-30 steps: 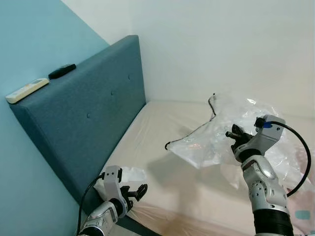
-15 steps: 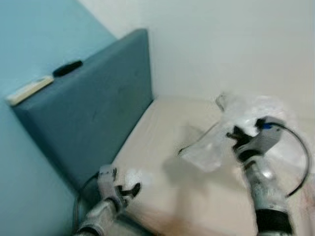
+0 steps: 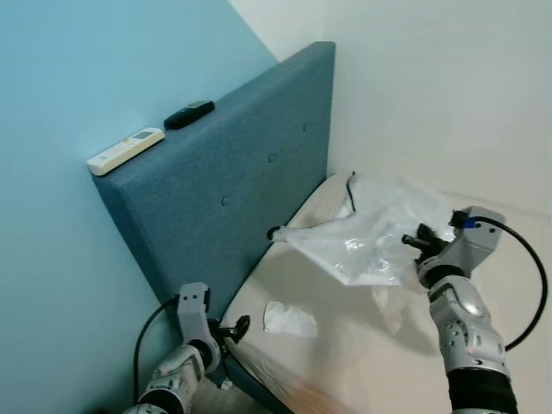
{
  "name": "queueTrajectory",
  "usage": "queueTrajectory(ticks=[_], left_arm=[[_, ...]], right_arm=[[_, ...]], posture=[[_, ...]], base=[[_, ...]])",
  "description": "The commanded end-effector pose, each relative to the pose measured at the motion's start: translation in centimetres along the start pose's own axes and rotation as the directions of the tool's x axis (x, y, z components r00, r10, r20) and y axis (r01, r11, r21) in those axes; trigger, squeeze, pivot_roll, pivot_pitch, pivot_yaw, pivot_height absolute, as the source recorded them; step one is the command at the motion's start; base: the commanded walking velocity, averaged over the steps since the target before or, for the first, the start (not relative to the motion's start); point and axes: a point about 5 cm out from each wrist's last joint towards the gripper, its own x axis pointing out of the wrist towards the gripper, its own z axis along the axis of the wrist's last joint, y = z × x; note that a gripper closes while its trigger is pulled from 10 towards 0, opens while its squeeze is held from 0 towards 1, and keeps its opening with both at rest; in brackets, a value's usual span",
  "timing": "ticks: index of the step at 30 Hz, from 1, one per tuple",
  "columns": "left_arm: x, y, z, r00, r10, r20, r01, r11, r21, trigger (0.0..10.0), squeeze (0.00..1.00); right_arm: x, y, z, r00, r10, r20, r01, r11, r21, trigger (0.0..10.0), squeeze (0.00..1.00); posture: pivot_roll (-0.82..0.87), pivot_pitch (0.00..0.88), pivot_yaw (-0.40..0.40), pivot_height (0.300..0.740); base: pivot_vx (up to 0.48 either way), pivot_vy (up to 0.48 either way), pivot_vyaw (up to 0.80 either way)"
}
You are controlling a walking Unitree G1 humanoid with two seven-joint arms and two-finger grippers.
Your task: Clean up the room
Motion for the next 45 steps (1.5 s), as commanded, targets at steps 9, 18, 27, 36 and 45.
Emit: queueTrajectory(ticks=[9,18,27,36,45], left_arm=[[0.6,-1.5,0.2,0.995,-0.097,-0.003,0.097,0.994,0.057,10.0,0.00],[0.6,-1.6,0.1,0.998,-0.066,-0.006,0.067,0.995,0.076,10.0,0.00],[0.4,-0.6,0.3,1.000,0.018,0.001,-0.018,0.994,0.104,10.0,0.00],[-0.1,0.4,0.1,0.997,0.078,0.008,-0.078,0.992,0.104,10.0,0.00],[-0.5,1.0,-0.4,0.994,0.106,-0.009,-0.105,0.989,0.101,10.0,0.00]], right_arm=[[-0.2,-1.7,-0.8,0.995,-0.087,-0.048,0.086,0.996,-0.012,10.0,0.00],[-0.3,-1.9,-1.2,0.993,-0.101,-0.068,0.100,0.995,-0.021,10.0,0.00],[-0.7,-0.4,-3.6,0.988,-0.036,-0.149,0.029,0.999,-0.045,10.0,0.00],[-1.7,2.6,-6.2,0.972,0.085,-0.219,-0.102,0.992,-0.068,10.0,0.00],[-1.4,3.3,-6.2,0.970,0.120,-0.211,-0.138,0.988,-0.072,10.0,0.00]], posture=[[-0.20,0.000,0.084,0.728],[-0.21,0.000,0.082,0.728],[-0.21,0.000,0.072,0.728],[-0.20,0.000,0.064,0.728],[-0.19,0.000,0.065,0.728]], base=[[0.000,0.000,-0.42],[0.000,0.000,-0.76],[0.000,0.000,-0.75],[0.000,0.000,-0.75],[0.000,0.000,-0.75]])
